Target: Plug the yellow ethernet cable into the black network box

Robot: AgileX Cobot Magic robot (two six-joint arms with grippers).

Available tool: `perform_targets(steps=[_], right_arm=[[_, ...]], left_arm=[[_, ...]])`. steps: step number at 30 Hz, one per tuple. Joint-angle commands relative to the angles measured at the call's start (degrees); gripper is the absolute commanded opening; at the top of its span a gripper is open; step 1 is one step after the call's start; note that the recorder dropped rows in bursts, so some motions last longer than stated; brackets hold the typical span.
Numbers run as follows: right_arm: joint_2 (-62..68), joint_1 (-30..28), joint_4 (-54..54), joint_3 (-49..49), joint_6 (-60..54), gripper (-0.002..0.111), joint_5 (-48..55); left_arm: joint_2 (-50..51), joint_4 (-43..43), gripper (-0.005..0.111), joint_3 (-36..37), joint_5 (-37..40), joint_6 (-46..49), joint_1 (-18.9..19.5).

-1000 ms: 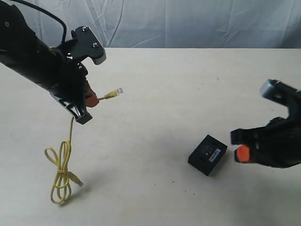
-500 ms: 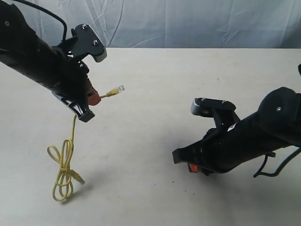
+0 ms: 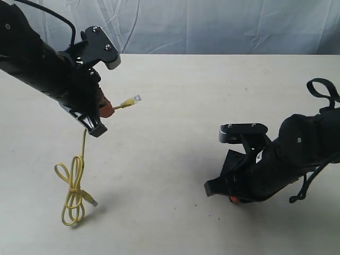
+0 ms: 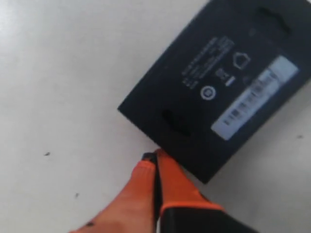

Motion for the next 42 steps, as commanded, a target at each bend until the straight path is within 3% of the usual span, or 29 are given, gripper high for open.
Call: perform_targets(steps=[1, 11, 19, 25, 29, 33, 38, 42], right_arm=[[-0.4, 0.0, -14.4, -0.3, 11.4, -0.001, 0.7], [-3.6, 0.0, -29.6, -0.3, 22.7, -0.001, 4.6], [-8.2, 0.0, -25.0, -0.9, 22.6, -0.001, 13.3], [-16.8, -3.7, -23.5, -0.9, 16.6, -0.001, 13.5], [-17.0, -13.4, -16.5, -0.9, 6.9, -0.001, 12.4], [-13.8, -21.6, 0.9, -0.9, -8.3, -0.001, 9.7], [-8.4, -24.6, 21.9, -0.9, -27.9, -0.001, 7.7], [-4.3, -24.6, 29.1, -0.9, -34.2, -0.001, 7.7]], left_arm=[[-0.6, -0.5, 0.000, 0.2, -0.4, 0.1, -0.1], [-0.6, -0.3, 0.000, 0.2, -0.4, 0.1, -0.1], [-0.6, -0.6, 0.000, 0.2, 0.0, -0.2, -0.1], [-0.6, -1.2, 0.000, 0.2, 0.6, -2.1, -3.3], [-0.3, -1.0, 0.000, 0.2, 1.1, -2.6, -8.7], [3.2, -0.3, 0.000, 1.1, -1.2, -3.6, -13.0], [9.8, -0.5, 0.000, 1.7, -3.9, -4.9, -17.4], [13.6, -0.3, 0.000, 1.7, -8.0, -4.9, -20.8]])
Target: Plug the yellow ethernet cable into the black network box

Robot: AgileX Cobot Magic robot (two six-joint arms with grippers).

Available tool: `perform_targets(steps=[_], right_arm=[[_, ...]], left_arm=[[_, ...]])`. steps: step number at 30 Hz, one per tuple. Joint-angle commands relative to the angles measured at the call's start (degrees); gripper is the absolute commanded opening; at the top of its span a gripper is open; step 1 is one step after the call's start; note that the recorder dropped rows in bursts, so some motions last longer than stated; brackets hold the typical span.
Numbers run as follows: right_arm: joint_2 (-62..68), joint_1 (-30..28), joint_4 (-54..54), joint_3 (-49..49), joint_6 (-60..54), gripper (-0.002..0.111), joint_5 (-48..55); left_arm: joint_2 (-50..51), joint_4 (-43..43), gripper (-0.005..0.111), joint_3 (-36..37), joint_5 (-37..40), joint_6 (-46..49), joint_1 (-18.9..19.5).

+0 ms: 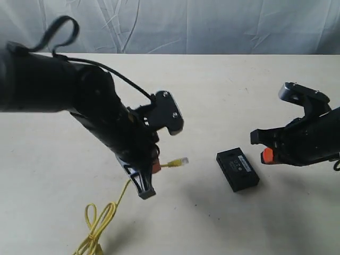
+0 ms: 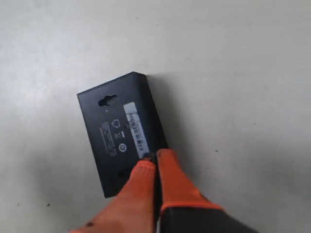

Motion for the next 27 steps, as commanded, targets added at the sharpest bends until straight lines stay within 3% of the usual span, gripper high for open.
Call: perform_targets(steps=[1, 6, 11, 19, 27], right_arm=[[4.0, -0.5, 8.2, -0.2, -7.7, -0.001, -0.9], [6.2, -0.5, 8.4, -0.2, -7.7, -0.001, -2.0], [6.2, -0.5, 9.6, -0.2, -7.7, -0.001, -5.5], [8.8, -0.5, 13.8, -0.2, -9.3, -0.001, -9.5], [11.0, -0.5, 25.0, -0.2, -19.9, -0.001, -9.2]], left_arm=[[3.9, -0.3, 0.000, 0.1, -5.0, -0.7, -3.7], [8.8, -1.9, 0.000, -4.4, -6.1, -0.7, -4.4], [14.2, -2.1, 0.000, -11.1, -2.3, -0.7, -4.4], [16.9, -1.3, 0.000, -15.0, -2.8, -0.5, -6.6], [18.4, -1.2, 0.000, -15.3, -2.3, -0.7, -6.6]])
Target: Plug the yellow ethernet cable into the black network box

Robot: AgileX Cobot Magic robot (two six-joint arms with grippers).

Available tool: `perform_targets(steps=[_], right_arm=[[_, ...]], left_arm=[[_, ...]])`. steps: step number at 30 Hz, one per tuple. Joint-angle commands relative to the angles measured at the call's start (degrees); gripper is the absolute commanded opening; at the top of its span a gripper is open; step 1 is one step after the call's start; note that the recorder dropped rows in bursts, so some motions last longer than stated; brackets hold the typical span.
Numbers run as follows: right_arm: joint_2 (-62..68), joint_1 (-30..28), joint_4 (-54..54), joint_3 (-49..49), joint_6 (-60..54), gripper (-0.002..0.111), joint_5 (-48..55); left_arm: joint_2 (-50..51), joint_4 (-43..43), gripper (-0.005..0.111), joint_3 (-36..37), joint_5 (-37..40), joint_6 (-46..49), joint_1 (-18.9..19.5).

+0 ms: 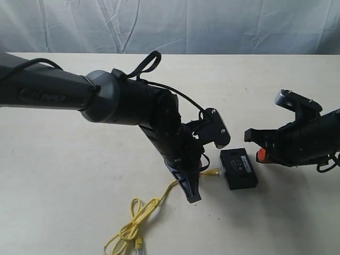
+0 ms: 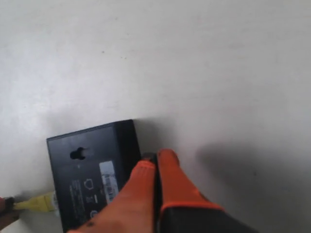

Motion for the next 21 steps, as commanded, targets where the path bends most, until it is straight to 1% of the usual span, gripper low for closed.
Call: perform_targets(steps=[1, 4, 9, 21], right_arm=[[1.6, -0.3, 6.2, -0.2, -6.4, -0.001, 0.1], [3.3, -0.3, 9.5, -0.5, -9.7, -0.001, 1.2], [6.0, -0.3, 9.9, -3.1, -10.8, -0.001, 5.8], [6.7, -0.3, 8.6, -3.5, -11.0, -0.001, 5.7]], left_arm=[[0.4, -0.1, 0.000, -0.3, 0.4, -0.3, -0.3], [0.4, -0.1, 0.000, -0.3, 0.2, -0.2, -0.3], [0.4, -0.1, 0.000, -0.3, 0.0, -0.2, -0.3], [-0.6, -0.1, 0.000, -0.3, 0.4, -1.8, -0.3]])
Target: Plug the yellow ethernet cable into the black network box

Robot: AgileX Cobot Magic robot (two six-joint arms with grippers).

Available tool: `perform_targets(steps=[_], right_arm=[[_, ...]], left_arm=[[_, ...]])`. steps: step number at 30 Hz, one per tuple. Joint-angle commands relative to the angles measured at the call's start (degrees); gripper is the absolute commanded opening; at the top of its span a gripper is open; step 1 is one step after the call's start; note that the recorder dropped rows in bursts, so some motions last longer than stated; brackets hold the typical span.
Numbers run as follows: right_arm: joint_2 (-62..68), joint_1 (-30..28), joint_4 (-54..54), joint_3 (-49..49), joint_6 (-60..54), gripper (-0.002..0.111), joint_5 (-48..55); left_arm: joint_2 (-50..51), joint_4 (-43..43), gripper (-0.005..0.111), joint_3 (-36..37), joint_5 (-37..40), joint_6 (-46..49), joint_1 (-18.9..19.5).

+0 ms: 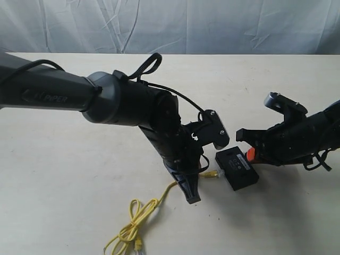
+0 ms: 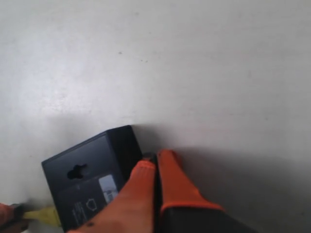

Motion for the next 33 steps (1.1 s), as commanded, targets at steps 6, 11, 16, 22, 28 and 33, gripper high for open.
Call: perform_targets(steps=[6, 11, 16, 22, 28, 33], right_arm=[[0.1, -0.3, -0.7, -0.2, -0.5, -0.001, 0.9], [0.1, -0.3, -0.7, -0.2, -0.5, -0.001, 0.9], [0.1, -0.3, -0.7, -0.2, -0.5, -0.001, 1.8], [0.1, -0.3, -1.1, -0.2, 3.4, -0.001, 4.7], [0.1, -0.3, -2.9, -0.2, 7.9, -0.001, 3.5], [-0.1, -0.3, -3.3, -0.2, 9.2, -0.001, 1.5]], left_arm=[[-1.9, -0.2, 0.000, -0.3, -0.2, -1.0, -0.3], [-1.9, -0.2, 0.000, -0.3, -0.3, -1.0, -0.3], [-1.9, -0.9, 0.000, -0.3, -1.7, -1.0, -0.3], [-1.9, -1.6, 0.000, -0.3, -2.7, -1.0, -0.3], [-1.9, -0.1, 0.000, -0.3, -2.6, -5.0, -0.3], [-1.9, 1.8, 0.000, -0.3, -2.6, -8.4, 0.4]])
